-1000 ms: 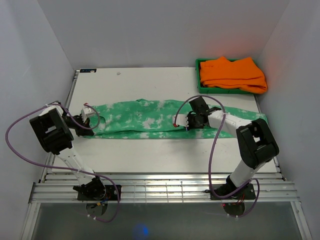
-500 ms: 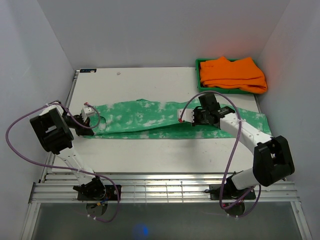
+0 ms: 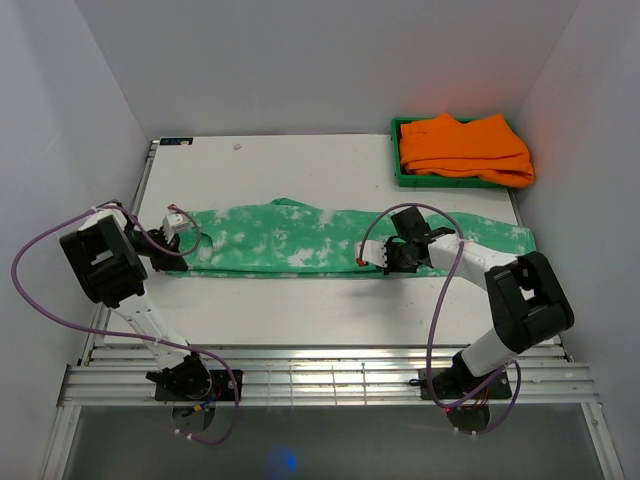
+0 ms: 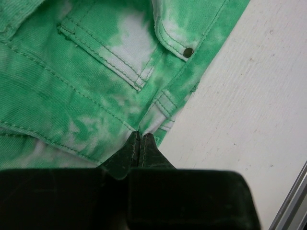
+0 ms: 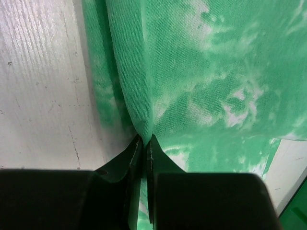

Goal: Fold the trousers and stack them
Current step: Fold the trousers

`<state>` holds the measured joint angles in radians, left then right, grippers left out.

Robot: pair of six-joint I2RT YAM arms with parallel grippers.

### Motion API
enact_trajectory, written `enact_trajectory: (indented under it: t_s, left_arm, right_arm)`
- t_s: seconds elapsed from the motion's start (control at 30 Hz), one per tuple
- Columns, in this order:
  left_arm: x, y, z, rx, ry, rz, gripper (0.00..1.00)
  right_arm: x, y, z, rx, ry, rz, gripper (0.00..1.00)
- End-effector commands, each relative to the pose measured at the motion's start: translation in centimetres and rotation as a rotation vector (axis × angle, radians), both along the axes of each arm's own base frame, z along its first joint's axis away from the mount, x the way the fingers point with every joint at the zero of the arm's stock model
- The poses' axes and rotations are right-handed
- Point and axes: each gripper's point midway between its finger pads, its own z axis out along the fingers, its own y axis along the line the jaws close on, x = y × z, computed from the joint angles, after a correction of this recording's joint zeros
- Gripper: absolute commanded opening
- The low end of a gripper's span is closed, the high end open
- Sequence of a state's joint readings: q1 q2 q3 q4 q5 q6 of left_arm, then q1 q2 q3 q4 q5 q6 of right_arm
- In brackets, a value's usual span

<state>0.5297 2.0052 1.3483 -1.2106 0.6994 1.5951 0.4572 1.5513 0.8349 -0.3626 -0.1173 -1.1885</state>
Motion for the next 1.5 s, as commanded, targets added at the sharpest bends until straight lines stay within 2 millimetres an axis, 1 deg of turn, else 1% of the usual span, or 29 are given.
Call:
enact_trajectory:
  t_s: [0.0,0.03,0.1,0.2,0.3,0.37,0.4,0.57,0.6,0.63,0.67,0.7,0.73,0.77,0.8,0.83,0.9,1.0,1.1,1.13,1.2,1.23,1.27,1.3,1.33,1.37,1.4,1.43,1.47]
  left_arm:
    - [1.5,5.9,-3.4,0.248,-0.055,-0.034,0.00]
    - [1.5,6.0,-3.2,0.243,-0.063,-0.028,0.00]
    - [1.7,6.0,-2.8,0.239,-0.076,-0.019,0.00]
    - [1.6,6.0,-2.7,0.244,-0.076,-0.024,0.00]
    - [1.6,6.2,-2.8,0.250,-0.072,-0.018,0.00]
    - [1.7,6.5,-2.8,0.258,-0.070,-0.012,0.00]
    - [1.7,6.6,-2.8,0.260,-0.067,-0.013,0.00]
    - [1.4,7.2,-2.6,0.287,-0.065,-0.011,0.00]
    - [1.5,7.3,-2.4,0.291,-0.070,-0.007,0.00]
    - [1.1,7.0,-1.9,0.272,-0.062,-0.015,0.08]
    - [1.1,6.7,-0.6,0.254,-0.082,-0.021,0.24]
    - [2.1,6.4,1.4,0.203,-0.148,-0.007,0.29]
    - [1.4,5.4,2.9,0.151,-0.144,-0.014,0.33]
    - [1.7,4.9,4.3,0.131,-0.177,-0.023,0.36]
    - [2.6,5.0,7.0,0.139,-0.240,-0.028,0.40]
    - [1.9,3.6,8.7,0.073,-0.241,-0.035,0.44]
    - [2.9,3.1,12.1,0.092,-0.336,-0.022,0.53]
    - [3.0,1.6,15.3,0.104,-0.452,-0.057,0.60]
    - [3.8,-2.1,16.9,0.026,-0.469,-0.066,0.61]
    - [4.7,-4.5,17.4,-0.014,-0.454,-0.060,0.62]
    - [5.3,-8.0,17.4,-0.090,-0.429,-0.061,0.63]
    - [6.2,-11.3,17.4,-0.116,-0.417,-0.074,0.63]
    - [5.7,-12.8,14.9,-0.110,-0.348,-0.070,0.62]
    - [5.4,-15.6,13.6,-0.109,-0.313,-0.108,0.61]
    - [6.4,-16.4,12.6,-0.092,-0.341,-0.103,0.59]
    - [5.2,-17.3,9.7,-0.093,-0.255,-0.090,0.56]
    - [5.2,-17.3,8.1,-0.049,-0.231,-0.077,0.54]
    - [5.8,-17.7,6.9,-0.028,-0.244,-0.071,0.52]
    - [5.3,-18.4,4.9,-0.019,-0.188,-0.067,0.49]
  right_arm:
    - [0.3,-0.1,0.9,0.008,-0.010,-0.026,0.08]
    - [-0.1,-0.3,1.1,0.003,0.005,-0.025,0.08]
    - [0.1,0.0,2.7,0.023,-0.018,-0.026,0.08]
    - [-0.6,-0.4,3.3,0.017,-0.012,-0.016,0.08]
    - [-1.9,-0.9,1.5,-0.011,0.030,0.002,0.08]
    - [-2.0,-0.8,0.5,-0.014,0.030,0.007,0.08]
    - [-2.5,-0.9,-0.8,-0.029,0.059,0.005,0.08]
    - [-2.8,0.4,-3.4,-0.058,0.131,0.014,0.08]
    - [-2.6,0.7,-3.4,-0.057,0.131,0.016,0.08]
    - [-2.7,1.0,-3.6,-0.057,0.142,0.021,0.08]
    - [-2.8,1.1,-4.0,-0.063,0.155,0.021,0.08]
    - [-2.9,1.5,-3.9,-0.058,0.163,0.024,0.08]
    - [-2.6,1.9,-3.6,-0.047,0.159,0.020,0.08]
    - [-2.6,2.1,-3.5,-0.042,0.162,0.021,0.08]
    - [-2.6,2.3,-3.4,-0.040,0.163,0.023,0.08]
    - [-2.8,2.7,-3.2,-0.039,0.166,0.035,0.08]
    - [-3.1,3.1,-3.3,-0.039,0.172,0.044,0.08]
    - [-3.7,4.1,-3.5,-0.044,0.177,0.071,0.08]
    - [-4.1,5.5,-3.6,-0.030,0.196,0.081,0.08]
    - [-4.4,6.2,-3.6,-0.026,0.199,0.094,0.08]
    - [-4.6,7.1,-3.2,-0.010,0.204,0.089,0.09]
    - [-4.9,7.7,-2.9,0.003,0.207,0.095,0.10]
    - [-4.9,8.2,-2.2,0.023,0.202,0.089,0.11]
    - [-4.7,8.9,-1.3,0.060,0.203,0.079,0.18]
    - [-4.7,9.1,-0.8,0.077,0.212,0.047,0.25]
    - [-4.4,9.4,0.6,0.109,0.190,0.033,0.41]
    - [-4.2,9.3,1.6,0.133,0.180,0.007,0.51]
    - [-4.1,9.2,2.6,0.164,0.178,-0.033,0.66]
    - [-3.8,9.1,4.8,0.211,0.141,-0.052,0.71]
